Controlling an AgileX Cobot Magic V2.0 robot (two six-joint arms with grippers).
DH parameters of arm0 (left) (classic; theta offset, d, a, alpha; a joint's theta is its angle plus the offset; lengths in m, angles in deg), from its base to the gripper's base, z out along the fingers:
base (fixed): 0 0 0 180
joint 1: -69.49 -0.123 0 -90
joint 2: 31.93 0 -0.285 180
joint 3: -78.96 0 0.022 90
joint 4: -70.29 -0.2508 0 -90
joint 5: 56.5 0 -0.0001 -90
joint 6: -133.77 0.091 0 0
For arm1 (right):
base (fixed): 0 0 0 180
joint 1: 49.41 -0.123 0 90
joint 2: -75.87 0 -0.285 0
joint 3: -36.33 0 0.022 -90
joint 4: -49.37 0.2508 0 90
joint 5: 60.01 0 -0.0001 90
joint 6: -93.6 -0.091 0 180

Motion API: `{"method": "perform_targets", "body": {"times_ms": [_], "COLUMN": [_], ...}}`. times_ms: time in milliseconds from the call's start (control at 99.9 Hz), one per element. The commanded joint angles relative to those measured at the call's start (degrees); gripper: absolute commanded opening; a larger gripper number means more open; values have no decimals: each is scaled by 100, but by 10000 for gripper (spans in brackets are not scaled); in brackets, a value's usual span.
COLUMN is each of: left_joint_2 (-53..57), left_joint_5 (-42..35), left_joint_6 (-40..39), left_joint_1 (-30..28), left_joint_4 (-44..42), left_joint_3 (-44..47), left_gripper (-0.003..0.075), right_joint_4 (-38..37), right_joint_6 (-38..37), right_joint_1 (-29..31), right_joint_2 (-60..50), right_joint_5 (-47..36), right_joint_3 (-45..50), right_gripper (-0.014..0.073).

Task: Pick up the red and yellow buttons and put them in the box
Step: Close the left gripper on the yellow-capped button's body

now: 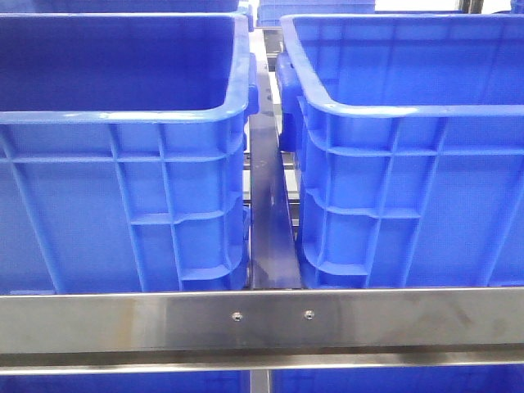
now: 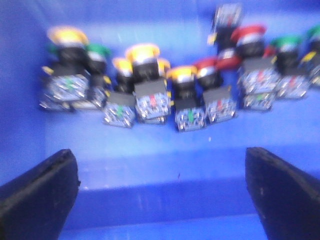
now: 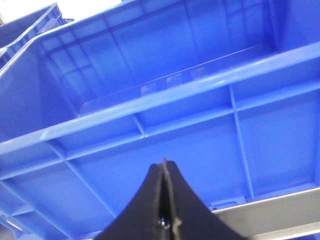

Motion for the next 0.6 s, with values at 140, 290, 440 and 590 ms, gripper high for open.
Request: {"method": "perform_targets", "body": {"times_ms": [140,290,440,590], "left_joint_2": [-1216,-1838,-2313,-2733], "left_joint_5": [637,652,563,512], "left_joint_6": [-46,-49,-49,-49], "left_joint_1": [-17,-17,-17,-17], "left_joint_4": [51,51,51,51], "left_joint_3": [-1130,-1514,-1834,-2096], "left_gripper": [639,639,638,639], "right_joint_4": [-48,-48,-48,-48], "right_joint_6": [34,34,34,34], "right_joint_1": [33,33,33,33], "right_joint_2": [-70,-70,-70,-70], "right_joint_5": [-451,-451,-451,-451], "right_joint_3": [-159,-159,-159,-159], "right_gripper": [-65,-65,-65,-65]}}
